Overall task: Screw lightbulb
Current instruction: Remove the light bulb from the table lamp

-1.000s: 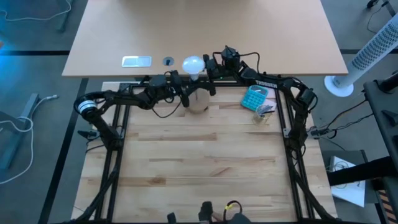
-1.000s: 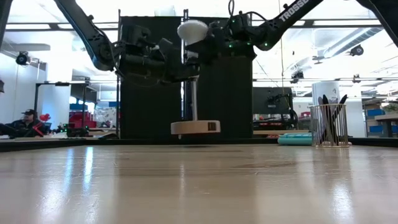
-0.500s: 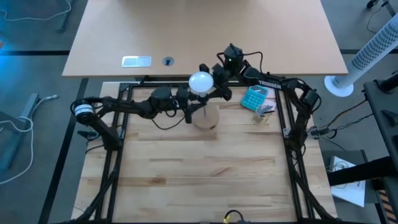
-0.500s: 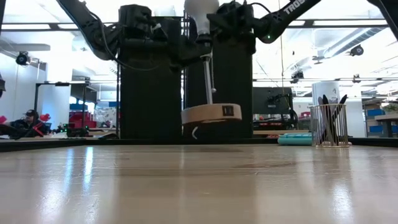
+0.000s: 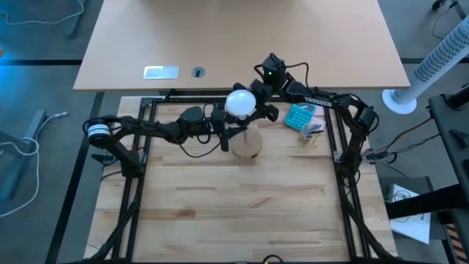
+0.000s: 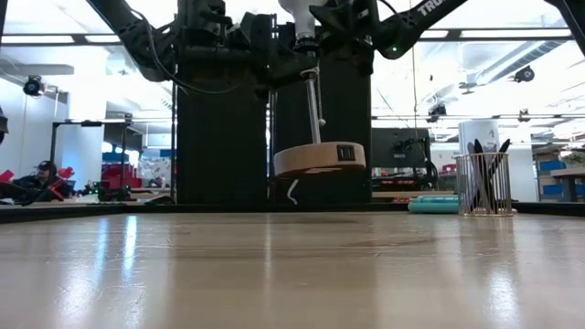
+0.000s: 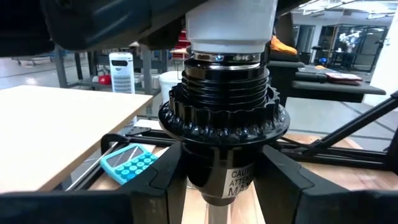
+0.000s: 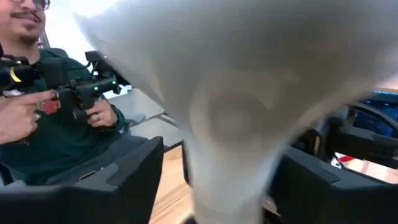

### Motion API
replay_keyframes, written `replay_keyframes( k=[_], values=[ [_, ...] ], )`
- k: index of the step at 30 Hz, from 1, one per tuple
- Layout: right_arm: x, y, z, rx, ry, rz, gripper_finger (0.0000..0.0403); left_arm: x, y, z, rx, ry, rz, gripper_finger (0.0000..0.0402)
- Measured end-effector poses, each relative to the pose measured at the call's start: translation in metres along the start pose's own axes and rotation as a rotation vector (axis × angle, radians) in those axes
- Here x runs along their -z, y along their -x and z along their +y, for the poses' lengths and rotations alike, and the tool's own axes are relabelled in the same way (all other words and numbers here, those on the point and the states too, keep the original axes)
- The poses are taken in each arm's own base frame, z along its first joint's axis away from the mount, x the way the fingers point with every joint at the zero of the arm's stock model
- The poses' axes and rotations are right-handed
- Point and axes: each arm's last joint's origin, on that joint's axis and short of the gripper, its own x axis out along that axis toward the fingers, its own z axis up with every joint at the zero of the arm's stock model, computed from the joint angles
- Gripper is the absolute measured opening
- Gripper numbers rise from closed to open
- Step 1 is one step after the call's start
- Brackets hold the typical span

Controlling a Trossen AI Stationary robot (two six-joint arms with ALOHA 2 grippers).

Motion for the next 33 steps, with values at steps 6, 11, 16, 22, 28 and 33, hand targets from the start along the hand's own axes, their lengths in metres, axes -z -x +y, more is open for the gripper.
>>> replay_keyframes(
  k=[6,11,16,22,28,33],
  values=[
    [0.0,0.001,-0.002,0.081,-0.016,-0.001,0.0168,-0.002,0.003,0.003,-0.06,0.003,0.012,0.0137],
    [0.0,0.003,-0.007,0.22,0.029,0.003,0.0131,-0.009,0.009,0.009,-0.196,0.002,0.04,0.0137],
    [-0.002,0.005,-0.011,0.399,0.087,0.013,0.0135,-0.02,0.022,0.018,-0.322,-0.018,0.07,0.0137],
    [-0.004,0.007,-0.015,0.66,0.142,0.056,0.0148,-0.027,0.028,0.033,-0.506,-0.073,0.103,0.0137],
    [-0.001,0.004,-0.019,0.895,0.157,0.112,0.0134,-0.028,0.015,0.055,-0.575,-0.127,0.157,0.0137],
    [0.003,0.005,-0.019,0.941,0.123,0.144,0.0155,-0.026,0.009,0.063,-0.585,-0.161,0.187,0.0137]
  ],
)
